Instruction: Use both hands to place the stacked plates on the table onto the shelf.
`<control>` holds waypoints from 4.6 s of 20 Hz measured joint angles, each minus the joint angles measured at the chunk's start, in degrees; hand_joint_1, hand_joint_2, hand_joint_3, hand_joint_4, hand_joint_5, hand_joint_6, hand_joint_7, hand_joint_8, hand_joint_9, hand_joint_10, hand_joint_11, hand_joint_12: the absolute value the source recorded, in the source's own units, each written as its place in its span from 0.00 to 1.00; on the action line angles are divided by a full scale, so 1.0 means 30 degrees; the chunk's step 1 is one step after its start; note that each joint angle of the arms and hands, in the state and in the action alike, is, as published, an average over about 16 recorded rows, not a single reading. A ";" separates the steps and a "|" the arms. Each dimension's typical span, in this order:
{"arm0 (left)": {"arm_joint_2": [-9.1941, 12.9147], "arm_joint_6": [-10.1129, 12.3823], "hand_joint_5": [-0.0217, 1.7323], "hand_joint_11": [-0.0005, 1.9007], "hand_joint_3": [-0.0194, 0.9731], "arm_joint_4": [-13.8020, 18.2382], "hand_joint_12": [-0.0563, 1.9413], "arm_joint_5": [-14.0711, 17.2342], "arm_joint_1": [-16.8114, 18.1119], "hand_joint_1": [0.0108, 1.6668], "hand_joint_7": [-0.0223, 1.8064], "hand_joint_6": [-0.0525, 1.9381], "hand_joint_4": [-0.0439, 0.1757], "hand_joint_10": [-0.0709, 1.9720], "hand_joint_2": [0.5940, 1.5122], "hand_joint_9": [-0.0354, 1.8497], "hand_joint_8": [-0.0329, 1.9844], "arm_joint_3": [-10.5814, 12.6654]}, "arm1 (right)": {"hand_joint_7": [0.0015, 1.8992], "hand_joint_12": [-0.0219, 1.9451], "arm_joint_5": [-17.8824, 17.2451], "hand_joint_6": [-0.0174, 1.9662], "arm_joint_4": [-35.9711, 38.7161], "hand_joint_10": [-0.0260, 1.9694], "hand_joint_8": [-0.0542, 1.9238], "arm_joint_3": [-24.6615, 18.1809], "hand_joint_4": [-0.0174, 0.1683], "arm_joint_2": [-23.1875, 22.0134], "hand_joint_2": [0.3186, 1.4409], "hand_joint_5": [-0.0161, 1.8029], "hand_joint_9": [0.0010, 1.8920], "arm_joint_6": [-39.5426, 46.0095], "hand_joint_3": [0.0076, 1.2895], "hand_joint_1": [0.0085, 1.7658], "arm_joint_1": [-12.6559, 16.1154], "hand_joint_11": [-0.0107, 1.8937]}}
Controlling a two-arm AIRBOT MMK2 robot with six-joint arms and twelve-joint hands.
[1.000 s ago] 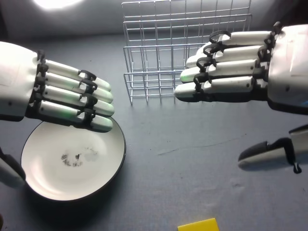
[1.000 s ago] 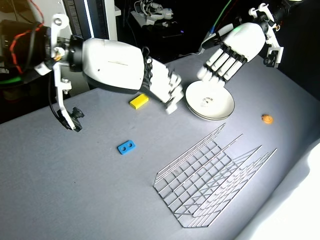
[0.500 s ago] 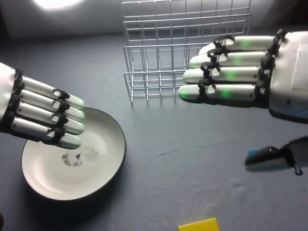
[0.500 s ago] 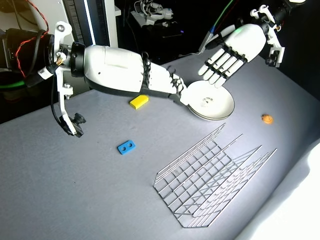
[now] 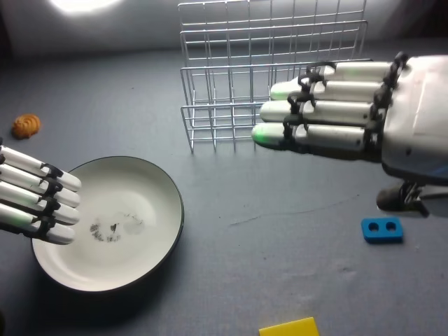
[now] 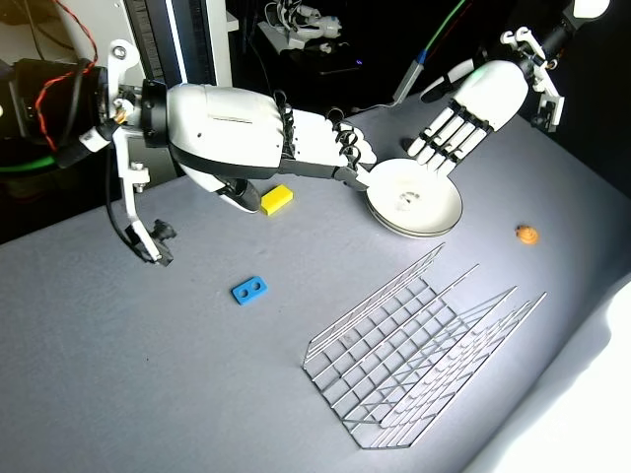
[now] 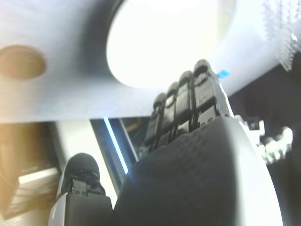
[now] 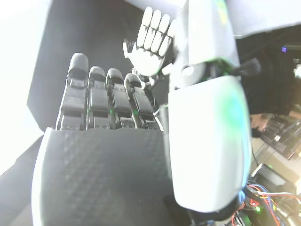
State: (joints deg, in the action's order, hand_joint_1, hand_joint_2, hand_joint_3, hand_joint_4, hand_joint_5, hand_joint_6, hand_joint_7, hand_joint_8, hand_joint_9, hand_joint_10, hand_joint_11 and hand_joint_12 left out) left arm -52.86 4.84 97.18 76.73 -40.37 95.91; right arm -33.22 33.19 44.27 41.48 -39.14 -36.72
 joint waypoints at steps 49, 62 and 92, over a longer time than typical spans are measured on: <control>-0.1810 -0.0313 0.01 0.02 0.04 0.0856 0.05 -0.3637 -0.0991 0.00 0.01 0.02 0.21 0.04 0.60 0.03 0.01 -0.2006 | 0.01 0.20 0.4654 0.02 -0.0412 0.02 0.03 0.4710 0.10 0.9345 0.62 0.02 0.01 -0.3254 0.01 0.62 0.1592 0.02; -0.1873 -0.0273 0.02 0.01 0.04 0.0969 0.04 -0.3721 -0.0705 0.00 0.01 0.02 0.20 0.04 0.59 0.03 0.01 -0.2129 | 0.10 0.34 0.4570 0.02 -0.0418 0.02 0.03 0.8043 0.10 1.3028 0.67 0.11 0.10 -0.4121 0.01 0.57 0.1509 0.04; -0.0565 0.1248 0.03 0.01 0.04 0.0237 0.03 -0.2875 0.1805 0.00 0.02 0.04 0.22 0.04 0.62 0.03 0.02 -0.1396 | 0.56 0.32 0.2752 0.46 -0.0797 0.01 0.26 0.8079 0.07 1.3267 0.54 0.49 0.68 -0.4502 0.00 0.64 0.1556 0.58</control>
State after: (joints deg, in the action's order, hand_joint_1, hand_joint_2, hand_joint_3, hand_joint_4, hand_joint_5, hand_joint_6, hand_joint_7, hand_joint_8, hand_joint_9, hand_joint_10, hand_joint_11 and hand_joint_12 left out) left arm -54.55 8.58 97.89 68.11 -34.96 91.72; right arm -24.96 30.80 68.51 81.29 -52.64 -32.06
